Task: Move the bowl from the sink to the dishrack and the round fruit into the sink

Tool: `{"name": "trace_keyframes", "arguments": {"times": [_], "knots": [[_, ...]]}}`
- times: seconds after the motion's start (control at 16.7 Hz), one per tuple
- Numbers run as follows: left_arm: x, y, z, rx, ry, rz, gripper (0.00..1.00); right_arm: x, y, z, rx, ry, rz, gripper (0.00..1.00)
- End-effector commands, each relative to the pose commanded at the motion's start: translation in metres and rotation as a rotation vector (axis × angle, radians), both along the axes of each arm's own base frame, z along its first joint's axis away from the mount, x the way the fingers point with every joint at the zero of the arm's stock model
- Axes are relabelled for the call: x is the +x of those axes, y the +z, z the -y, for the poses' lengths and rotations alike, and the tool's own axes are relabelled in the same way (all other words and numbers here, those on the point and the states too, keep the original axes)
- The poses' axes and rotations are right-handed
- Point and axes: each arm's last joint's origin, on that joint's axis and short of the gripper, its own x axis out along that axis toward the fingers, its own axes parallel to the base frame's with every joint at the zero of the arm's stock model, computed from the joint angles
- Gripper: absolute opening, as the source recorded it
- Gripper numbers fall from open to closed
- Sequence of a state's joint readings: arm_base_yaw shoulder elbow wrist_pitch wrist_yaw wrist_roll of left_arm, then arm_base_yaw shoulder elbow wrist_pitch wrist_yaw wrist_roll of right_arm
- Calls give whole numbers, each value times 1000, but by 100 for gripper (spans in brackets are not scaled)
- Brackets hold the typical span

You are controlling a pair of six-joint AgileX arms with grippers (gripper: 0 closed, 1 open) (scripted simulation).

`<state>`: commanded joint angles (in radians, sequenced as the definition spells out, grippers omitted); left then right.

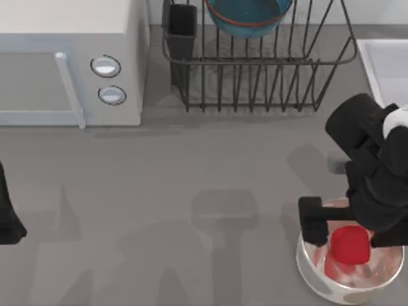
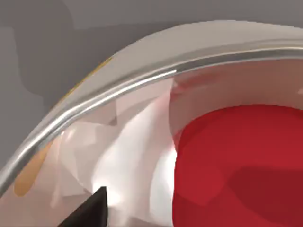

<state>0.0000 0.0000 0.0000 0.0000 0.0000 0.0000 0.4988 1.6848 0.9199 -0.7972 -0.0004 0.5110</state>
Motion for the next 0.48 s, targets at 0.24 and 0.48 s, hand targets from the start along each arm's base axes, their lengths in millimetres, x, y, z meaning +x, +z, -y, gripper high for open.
{"name": "trace_keyframes", "arguments": {"times": [0.24, 0.48], "knots": [[0, 0, 0, 0, 0, 0, 100, -4, -38, 2, -1, 0, -2, 100], [0, 0, 0, 0, 0, 0, 100, -6, -45, 3, -5, 0, -7, 100]]}}
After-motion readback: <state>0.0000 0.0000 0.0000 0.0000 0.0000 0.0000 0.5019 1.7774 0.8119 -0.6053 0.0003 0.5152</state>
